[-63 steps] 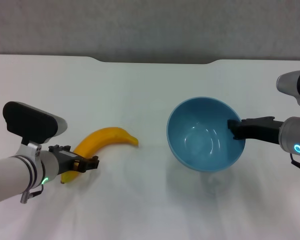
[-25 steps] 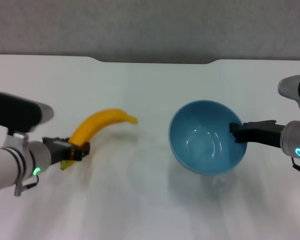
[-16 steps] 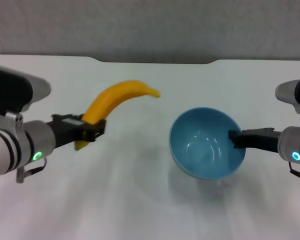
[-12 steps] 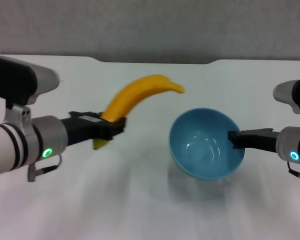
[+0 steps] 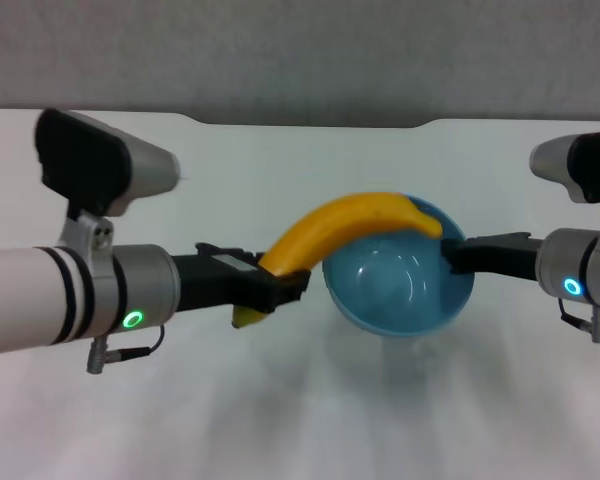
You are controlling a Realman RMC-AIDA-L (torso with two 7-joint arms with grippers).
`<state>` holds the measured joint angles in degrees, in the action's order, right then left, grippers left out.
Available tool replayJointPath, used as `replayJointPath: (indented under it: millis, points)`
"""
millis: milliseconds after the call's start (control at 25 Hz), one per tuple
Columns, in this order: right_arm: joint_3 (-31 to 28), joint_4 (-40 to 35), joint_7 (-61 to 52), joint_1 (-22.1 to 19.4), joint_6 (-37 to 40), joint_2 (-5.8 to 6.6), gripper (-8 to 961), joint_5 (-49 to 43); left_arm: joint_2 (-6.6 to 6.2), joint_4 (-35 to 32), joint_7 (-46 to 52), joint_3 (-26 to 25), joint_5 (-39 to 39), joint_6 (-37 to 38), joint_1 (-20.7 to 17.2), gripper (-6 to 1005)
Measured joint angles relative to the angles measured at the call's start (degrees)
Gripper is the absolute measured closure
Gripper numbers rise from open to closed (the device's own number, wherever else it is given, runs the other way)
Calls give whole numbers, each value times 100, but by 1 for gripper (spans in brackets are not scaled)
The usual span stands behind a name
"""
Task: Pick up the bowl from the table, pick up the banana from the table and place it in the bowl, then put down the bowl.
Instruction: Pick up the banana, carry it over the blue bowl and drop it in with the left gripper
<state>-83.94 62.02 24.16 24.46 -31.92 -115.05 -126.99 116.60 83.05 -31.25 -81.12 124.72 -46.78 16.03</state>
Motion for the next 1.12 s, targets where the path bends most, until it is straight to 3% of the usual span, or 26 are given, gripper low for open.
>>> replayJointPath:
  millis: [520,1120]
  points:
    - [269,-367,30,345,77,-7,925,254,21,-78,4,93,-214,6,350,433]
    - [508,-307,36,429,134,-9,925,306,17,-512,50,135,-211,17,557,411]
